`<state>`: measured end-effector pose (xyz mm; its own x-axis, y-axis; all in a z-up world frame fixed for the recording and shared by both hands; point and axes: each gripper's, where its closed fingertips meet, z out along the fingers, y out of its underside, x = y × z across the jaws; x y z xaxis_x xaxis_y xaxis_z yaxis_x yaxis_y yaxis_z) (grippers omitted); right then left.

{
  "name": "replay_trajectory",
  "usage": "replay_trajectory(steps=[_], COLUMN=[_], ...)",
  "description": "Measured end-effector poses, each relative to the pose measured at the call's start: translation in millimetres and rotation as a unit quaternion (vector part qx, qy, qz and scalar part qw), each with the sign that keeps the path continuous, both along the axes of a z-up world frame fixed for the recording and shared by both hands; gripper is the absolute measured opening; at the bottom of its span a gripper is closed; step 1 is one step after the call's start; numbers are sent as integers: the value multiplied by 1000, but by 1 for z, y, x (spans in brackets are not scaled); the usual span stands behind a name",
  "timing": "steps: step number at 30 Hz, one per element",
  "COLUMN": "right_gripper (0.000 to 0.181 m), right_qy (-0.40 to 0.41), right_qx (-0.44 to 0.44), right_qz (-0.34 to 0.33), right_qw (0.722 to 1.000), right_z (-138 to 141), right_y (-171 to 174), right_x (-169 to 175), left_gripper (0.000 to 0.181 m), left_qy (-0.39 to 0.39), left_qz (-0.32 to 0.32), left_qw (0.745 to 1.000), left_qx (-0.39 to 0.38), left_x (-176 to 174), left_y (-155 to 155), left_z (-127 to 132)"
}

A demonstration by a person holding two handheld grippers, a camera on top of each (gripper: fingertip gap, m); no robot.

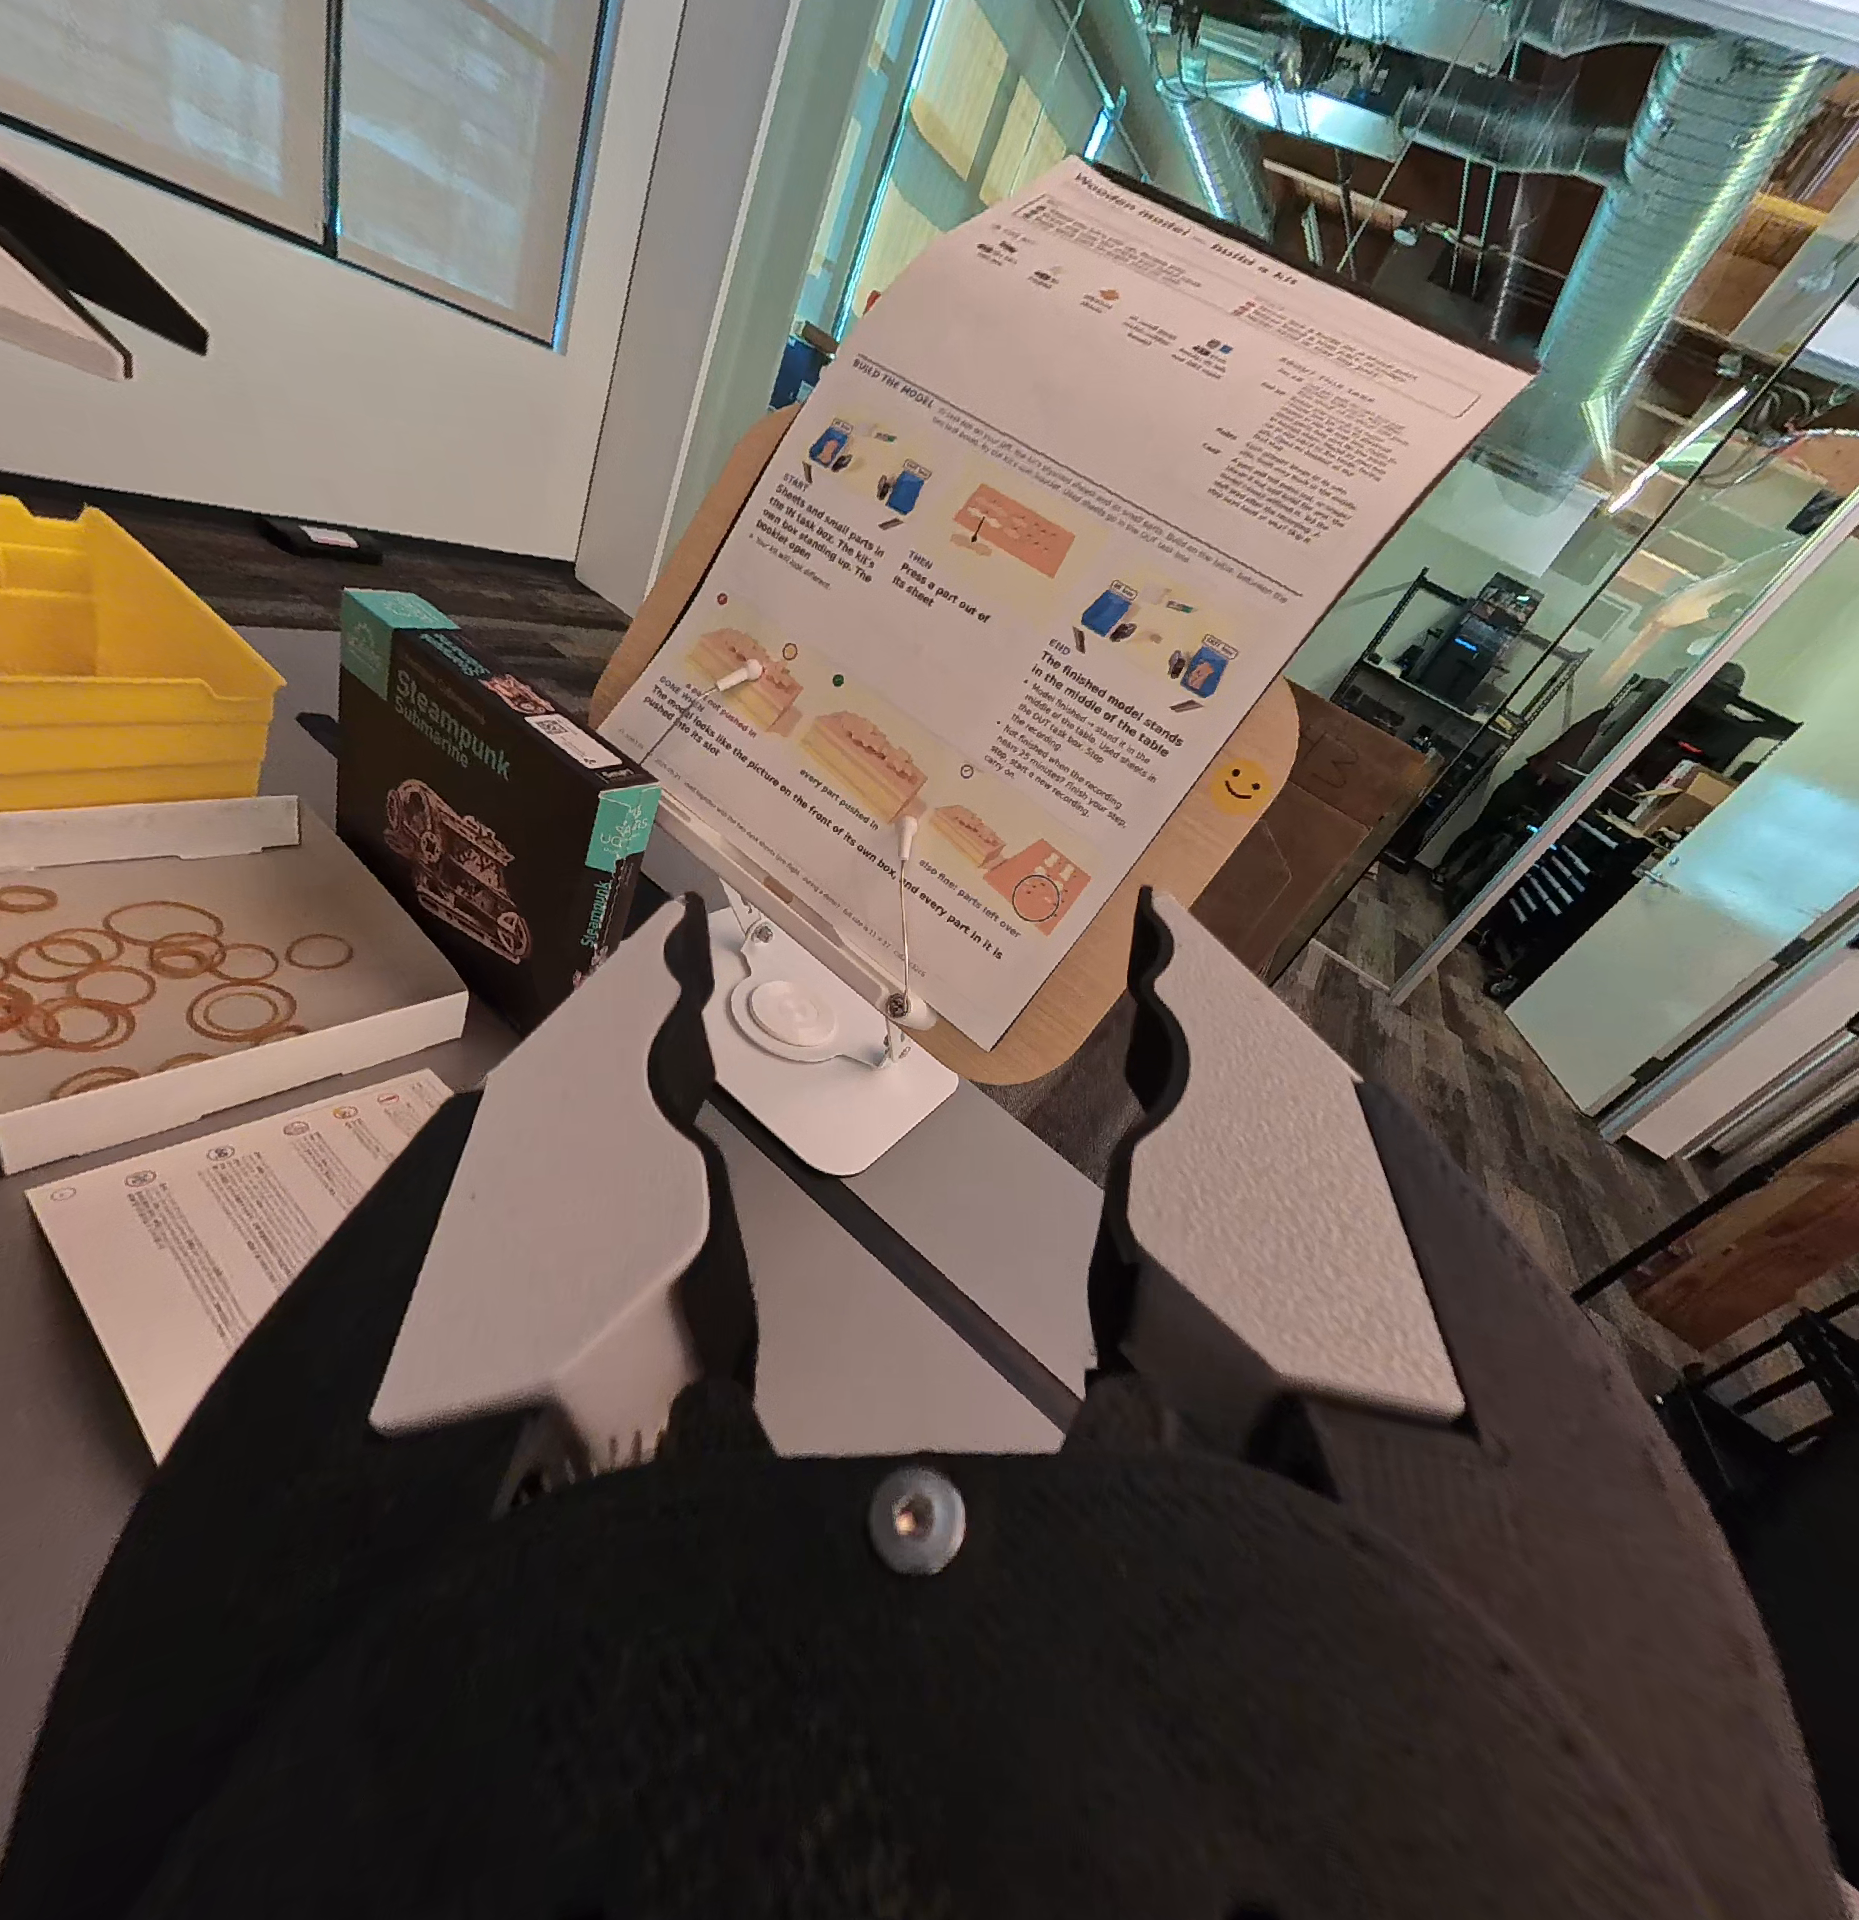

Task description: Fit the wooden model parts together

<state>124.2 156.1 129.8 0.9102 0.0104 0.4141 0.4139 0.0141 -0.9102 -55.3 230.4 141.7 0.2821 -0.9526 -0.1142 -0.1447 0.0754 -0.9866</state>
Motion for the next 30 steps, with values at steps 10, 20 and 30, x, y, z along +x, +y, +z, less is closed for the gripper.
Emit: replay_trajectory(steps=[10, 20, 30], right_gripper=[80, 80, 72], right_qy=[-26, -35, -77], right_qx=[-23, -37, -22], right_qz=[-10, -10, -29], right_qw=[999, 999, 996], right_z=[-9, -13, -10], right_y=[4, 5, 4], right_x=[-1, -3, -4], left_gripper=[35, 36, 35], left_qy=[10, 34, 40], left_qz=[-4, -6, -1], left_qw=[1000, 999, 999], left_qx=[2, 3, 10], left_x=[2, 5, 6], left_y=[-2, -1, -1], left_z=[-3, -12, -14])
